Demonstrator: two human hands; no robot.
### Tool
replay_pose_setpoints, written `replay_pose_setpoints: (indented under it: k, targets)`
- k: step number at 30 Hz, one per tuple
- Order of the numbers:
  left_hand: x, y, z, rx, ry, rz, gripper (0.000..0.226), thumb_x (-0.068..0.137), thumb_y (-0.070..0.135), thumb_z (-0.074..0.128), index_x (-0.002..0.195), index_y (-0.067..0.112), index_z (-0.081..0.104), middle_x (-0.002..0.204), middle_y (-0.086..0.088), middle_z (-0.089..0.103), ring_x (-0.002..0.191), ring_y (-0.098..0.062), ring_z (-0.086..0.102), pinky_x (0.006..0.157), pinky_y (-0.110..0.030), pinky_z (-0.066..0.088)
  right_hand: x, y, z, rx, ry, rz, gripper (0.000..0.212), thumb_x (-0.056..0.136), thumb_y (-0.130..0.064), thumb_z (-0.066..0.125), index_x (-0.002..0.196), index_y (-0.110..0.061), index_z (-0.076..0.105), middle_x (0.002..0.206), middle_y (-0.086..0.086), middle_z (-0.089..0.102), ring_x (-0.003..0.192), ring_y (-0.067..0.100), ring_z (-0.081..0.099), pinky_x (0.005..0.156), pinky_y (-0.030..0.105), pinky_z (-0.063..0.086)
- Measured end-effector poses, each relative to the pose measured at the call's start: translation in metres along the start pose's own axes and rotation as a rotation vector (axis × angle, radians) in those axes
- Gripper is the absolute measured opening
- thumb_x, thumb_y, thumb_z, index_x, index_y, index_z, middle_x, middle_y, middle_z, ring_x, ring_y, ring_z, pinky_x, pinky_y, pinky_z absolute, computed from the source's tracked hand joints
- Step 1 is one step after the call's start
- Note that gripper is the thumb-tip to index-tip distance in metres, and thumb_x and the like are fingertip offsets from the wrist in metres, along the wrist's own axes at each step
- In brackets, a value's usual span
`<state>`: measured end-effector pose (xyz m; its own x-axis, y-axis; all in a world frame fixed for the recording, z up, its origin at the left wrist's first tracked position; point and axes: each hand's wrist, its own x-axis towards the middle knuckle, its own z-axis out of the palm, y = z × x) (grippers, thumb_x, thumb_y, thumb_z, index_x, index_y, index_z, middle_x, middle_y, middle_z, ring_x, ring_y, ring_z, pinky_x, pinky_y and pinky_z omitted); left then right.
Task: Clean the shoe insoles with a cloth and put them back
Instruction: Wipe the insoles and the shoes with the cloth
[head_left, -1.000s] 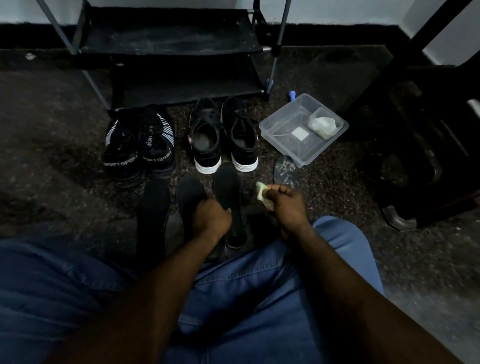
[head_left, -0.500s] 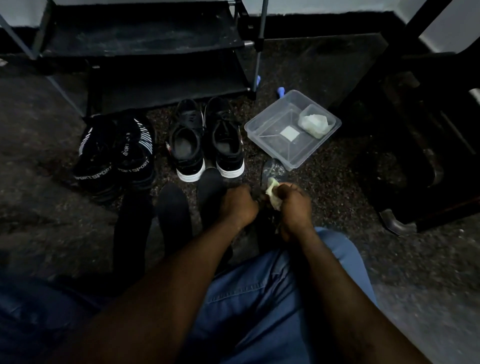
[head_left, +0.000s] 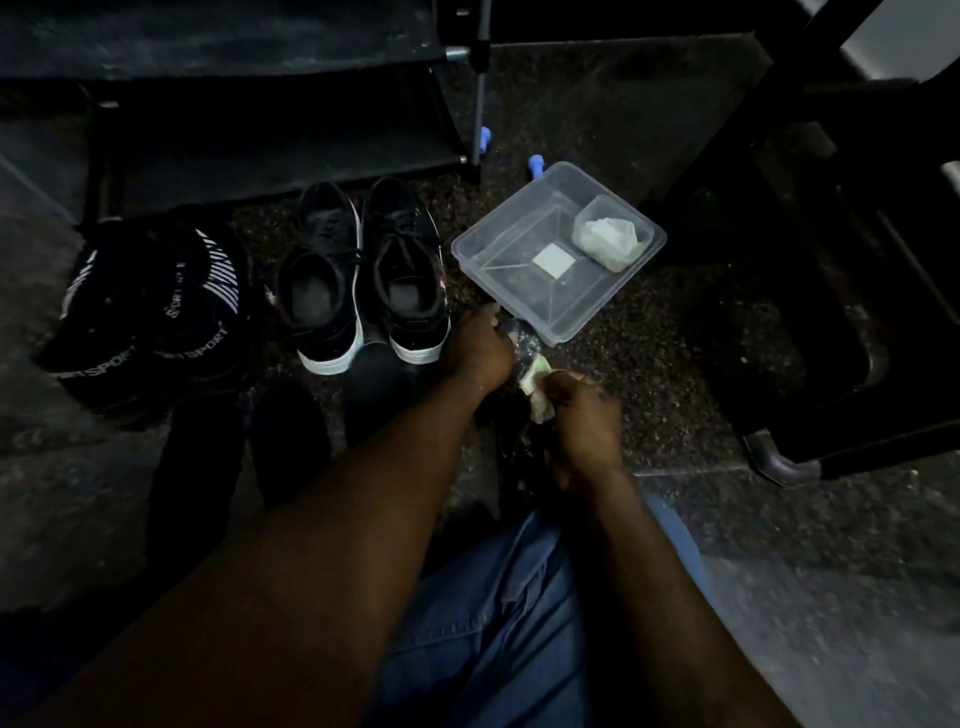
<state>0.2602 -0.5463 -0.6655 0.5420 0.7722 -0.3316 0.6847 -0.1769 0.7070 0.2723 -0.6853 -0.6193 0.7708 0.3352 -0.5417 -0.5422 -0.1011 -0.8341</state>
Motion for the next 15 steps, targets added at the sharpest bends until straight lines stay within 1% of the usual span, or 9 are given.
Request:
replay_pose_setpoints:
  k: [2,3,6,8,10,11,13,15]
  targets:
    - [0.003,0.002,-0.001,-0.084,-0.055,-0.027,0.045,0.095,0.022,0.068,0.138,0.014,0.059,0.127,-0.009,0.068,0.119,-0.027,0.062,0.102,-0.033,0.048,0.001,0.001,0.001,0.026,-0.011,0.016,0.017,0.089,-0.001,0.061,0.072,-0.006,0.061,0.052,0.007,0.055,0.045,0.017,0.045,0.045,0.026,0.034]
    - [0.004,0.002,0.000,-0.097,-0.064,-0.039,0.040,0.093,0.022,0.070,0.132,0.014,0.063,0.122,-0.009,0.070,0.115,-0.028,0.064,0.100,-0.034,0.049,0.001,0.000,0.002,0.021,-0.014,0.011,0.016,0.089,0.000,0.061,0.074,-0.005,0.062,0.052,0.006,0.055,0.045,0.016,0.046,0.045,0.025,0.036]
    - [0.000,-0.002,0.002,-0.117,-0.074,-0.066,0.027,0.091,0.032,0.073,0.109,0.011,0.074,0.111,-0.011,0.075,0.105,-0.029,0.069,0.092,-0.037,0.055,0.001,-0.002,0.002,-0.004,-0.018,-0.018,0.017,0.091,0.001,0.060,0.074,-0.002,0.061,0.050,0.004,0.056,0.043,0.012,0.046,0.043,0.021,0.038]
    - [-0.005,-0.006,0.004,-0.191,-0.072,-0.101,0.025,0.090,0.034,0.072,0.092,0.010,0.076,0.099,-0.012,0.076,0.097,-0.029,0.070,0.083,-0.035,0.054,0.000,-0.002,0.003,-0.008,-0.015,-0.025,0.014,0.091,0.001,0.061,0.077,0.000,0.062,0.051,0.005,0.056,0.043,0.011,0.046,0.044,0.021,0.038]
    - [-0.011,-0.010,0.002,-0.296,-0.039,-0.131,0.018,0.089,0.030,0.072,0.081,0.014,0.073,0.091,-0.010,0.076,0.087,-0.025,0.069,0.075,-0.032,0.052,-0.002,-0.001,0.003,-0.015,0.005,-0.029,0.013,0.090,0.002,0.063,0.078,-0.002,0.065,0.055,0.006,0.059,0.047,0.013,0.050,0.049,0.024,0.041]
    - [-0.014,-0.010,-0.001,-0.336,-0.020,-0.132,0.015,0.090,0.026,0.072,0.080,0.014,0.073,0.089,-0.010,0.075,0.082,-0.021,0.066,0.074,-0.031,0.051,-0.003,0.000,0.003,-0.016,0.009,-0.033,0.014,0.090,0.002,0.063,0.078,-0.004,0.067,0.057,0.007,0.061,0.049,0.014,0.052,0.051,0.026,0.042]
    - [-0.023,-0.009,-0.010,-0.400,0.014,-0.127,0.011,0.090,0.022,0.073,0.081,0.016,0.072,0.089,-0.011,0.075,0.079,-0.016,0.062,0.079,-0.034,0.055,-0.007,0.000,0.001,-0.037,0.011,-0.053,0.016,0.089,0.002,0.065,0.078,-0.009,0.070,0.063,0.009,0.067,0.057,0.018,0.058,0.057,0.029,0.046]
    - [-0.031,-0.009,-0.023,-0.483,0.034,-0.116,0.013,0.084,0.029,0.075,0.078,0.019,0.070,0.085,-0.007,0.074,0.079,-0.018,0.065,0.083,-0.041,0.058,-0.012,-0.003,0.001,-0.048,0.015,-0.105,0.015,0.088,0.001,0.068,0.084,-0.012,0.072,0.075,0.010,0.072,0.068,0.020,0.064,0.067,0.033,0.052]
